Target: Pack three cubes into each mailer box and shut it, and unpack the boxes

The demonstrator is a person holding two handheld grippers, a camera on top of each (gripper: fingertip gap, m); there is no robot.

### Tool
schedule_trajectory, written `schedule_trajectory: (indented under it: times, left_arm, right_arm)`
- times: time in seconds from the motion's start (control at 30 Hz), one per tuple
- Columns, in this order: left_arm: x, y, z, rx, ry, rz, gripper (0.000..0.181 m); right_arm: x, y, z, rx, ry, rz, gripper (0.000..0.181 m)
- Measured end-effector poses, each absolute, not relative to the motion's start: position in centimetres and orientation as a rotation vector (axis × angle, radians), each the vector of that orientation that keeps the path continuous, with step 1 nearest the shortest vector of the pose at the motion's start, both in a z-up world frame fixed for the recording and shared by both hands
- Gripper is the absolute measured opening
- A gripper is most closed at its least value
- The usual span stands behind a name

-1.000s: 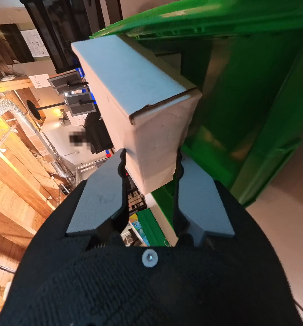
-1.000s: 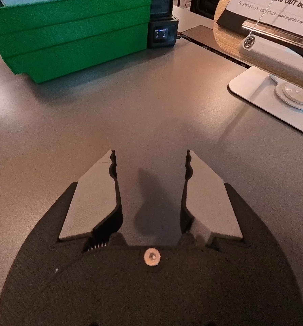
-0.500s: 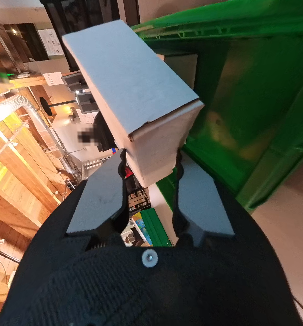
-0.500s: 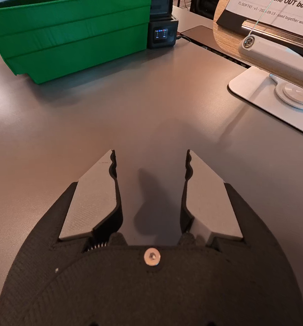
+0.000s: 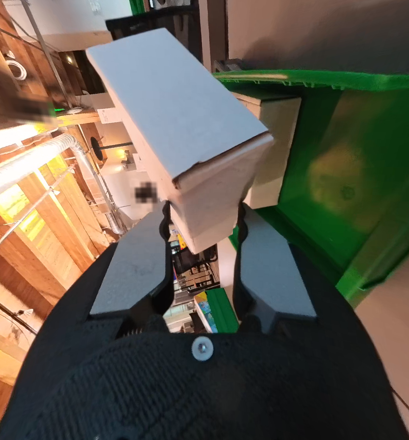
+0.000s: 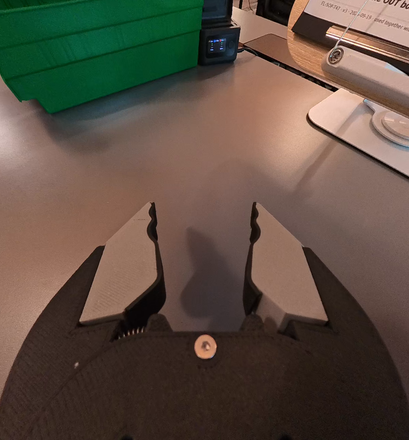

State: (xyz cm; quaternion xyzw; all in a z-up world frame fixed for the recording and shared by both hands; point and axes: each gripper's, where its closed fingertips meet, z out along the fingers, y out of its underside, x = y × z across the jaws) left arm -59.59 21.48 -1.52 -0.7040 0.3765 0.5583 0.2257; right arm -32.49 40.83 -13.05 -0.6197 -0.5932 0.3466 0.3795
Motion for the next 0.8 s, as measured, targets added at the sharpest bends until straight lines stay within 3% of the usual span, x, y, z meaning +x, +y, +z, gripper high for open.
schedule_trajectory:
  times: [0.67,0.8]
  left_arm:
    - [-53.7,25.2,1.8,-1.749,1.141,1.551,0.054]
    - [-50.5,26.6,1.8,-1.673,1.236,1.547,0.054]
  right_arm:
    - [-32.5,40.8,-13.0,-1.575,-1.519,0.905,0.08]
    - [-32.7,38.6,-11.0,-1.644,-1.488,1.352,0.088]
